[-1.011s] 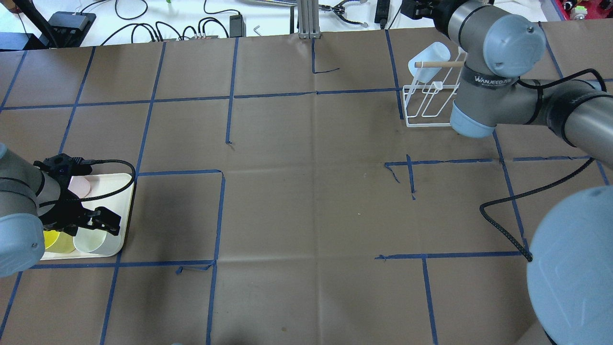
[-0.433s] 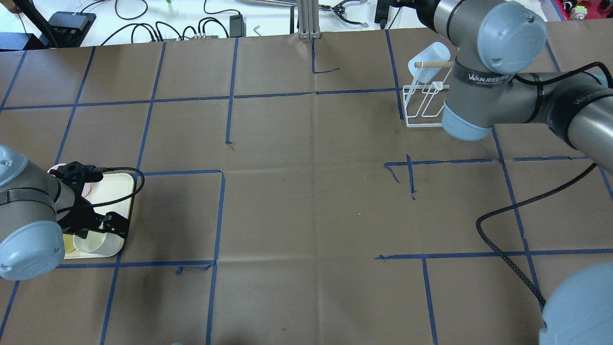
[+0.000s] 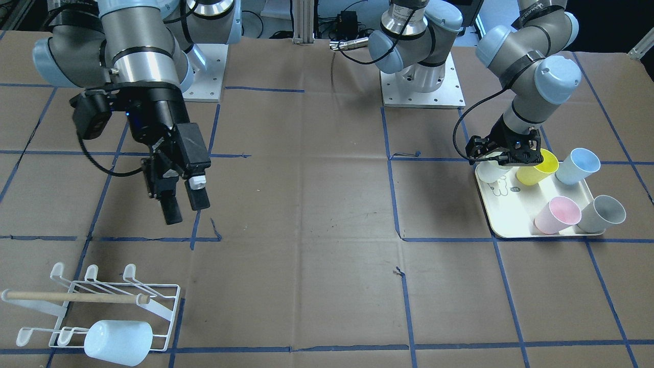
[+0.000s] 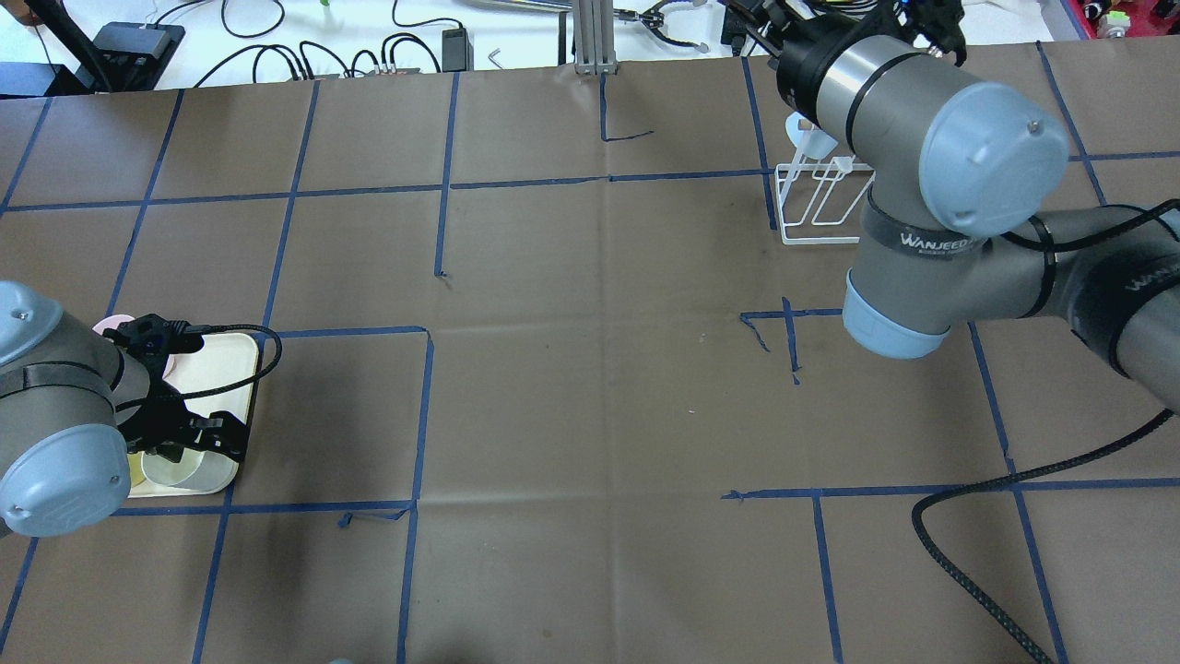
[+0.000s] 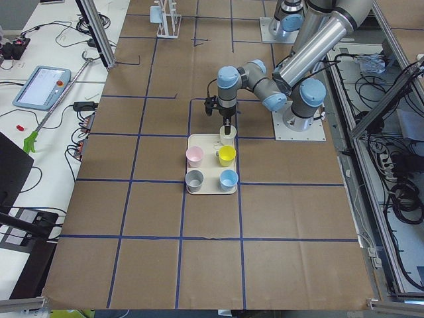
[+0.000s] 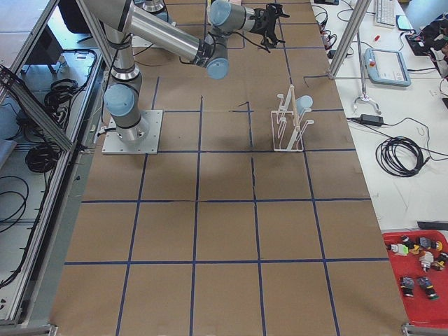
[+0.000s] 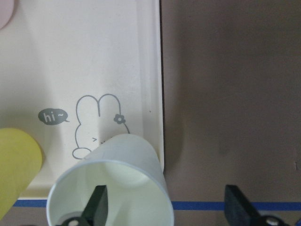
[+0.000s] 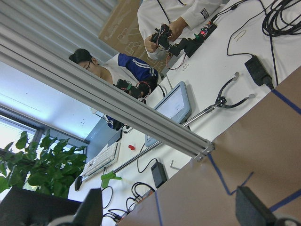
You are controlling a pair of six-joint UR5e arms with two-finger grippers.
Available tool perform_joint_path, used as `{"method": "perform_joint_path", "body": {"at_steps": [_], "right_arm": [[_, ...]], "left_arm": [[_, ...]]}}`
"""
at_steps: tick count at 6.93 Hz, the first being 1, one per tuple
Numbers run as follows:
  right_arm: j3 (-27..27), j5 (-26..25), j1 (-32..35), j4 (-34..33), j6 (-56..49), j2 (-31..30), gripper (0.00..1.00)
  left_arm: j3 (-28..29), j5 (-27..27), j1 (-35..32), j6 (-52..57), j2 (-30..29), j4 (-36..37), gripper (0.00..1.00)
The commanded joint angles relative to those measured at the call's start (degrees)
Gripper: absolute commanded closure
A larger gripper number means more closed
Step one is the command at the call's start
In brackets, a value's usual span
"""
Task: Transfer IKEA cup to right arm and place on rack
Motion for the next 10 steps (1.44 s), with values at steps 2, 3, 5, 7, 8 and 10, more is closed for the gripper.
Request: {"method": "perform_joint_path", "body": {"at_steps": [2, 3, 5, 7, 8, 10], "right_arm": [[2.25, -0.62, 5.36, -7.70, 21.81, 0.42, 0.00], [4.26, -0.62, 5.28, -11.72, 24.91, 1.64, 0.00], [4.90, -0.54, 5.28, -14.22, 28.36, 3.23, 0.00], [4.98, -0.53, 5.19, -13.87, 28.46, 3.24, 0.00], [4.98, -0.71, 5.19, -13.87, 28.37, 3.24, 0.00], [4.81, -2.99, 5.10, -13.60, 28.72, 2.97, 0.00]], "left_arm": [[0.59, -0.12, 0.09, 0.15, 0.05, -0.17, 1.00], [1.20, -0.13, 0.09, 0.24, 0.05, -0.17, 1.00], [6.02, -0.13, 0.09, 0.15, 1.09, -5.84, 1.00], [16.17, -1.69, -0.44, -0.38, 1.28, -18.11, 1.00], [24.94, -4.14, -0.61, -0.99, 0.14, -27.84, 1.00], [41.48, -6.09, -0.70, -1.52, -4.49, -41.60, 1.00]]}}
